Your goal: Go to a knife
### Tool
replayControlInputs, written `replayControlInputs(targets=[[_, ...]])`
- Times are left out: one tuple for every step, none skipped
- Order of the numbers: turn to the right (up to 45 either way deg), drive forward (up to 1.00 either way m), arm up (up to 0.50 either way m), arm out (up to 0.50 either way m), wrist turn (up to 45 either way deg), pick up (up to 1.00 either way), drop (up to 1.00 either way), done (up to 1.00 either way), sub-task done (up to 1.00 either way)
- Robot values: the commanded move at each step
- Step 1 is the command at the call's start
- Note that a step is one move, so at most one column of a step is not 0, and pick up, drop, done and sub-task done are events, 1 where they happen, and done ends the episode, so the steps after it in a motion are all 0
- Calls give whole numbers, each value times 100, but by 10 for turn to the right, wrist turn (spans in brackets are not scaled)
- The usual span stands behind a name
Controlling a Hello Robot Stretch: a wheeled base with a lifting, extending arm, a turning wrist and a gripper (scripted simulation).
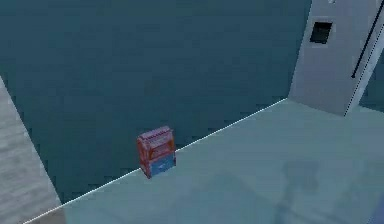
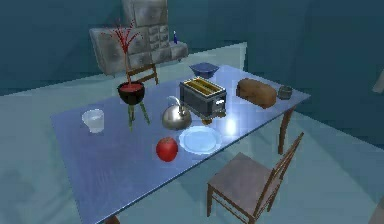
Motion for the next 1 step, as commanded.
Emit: replayControlInputs(targets=[[-30,0,0,0,0,0,0,0,0]])
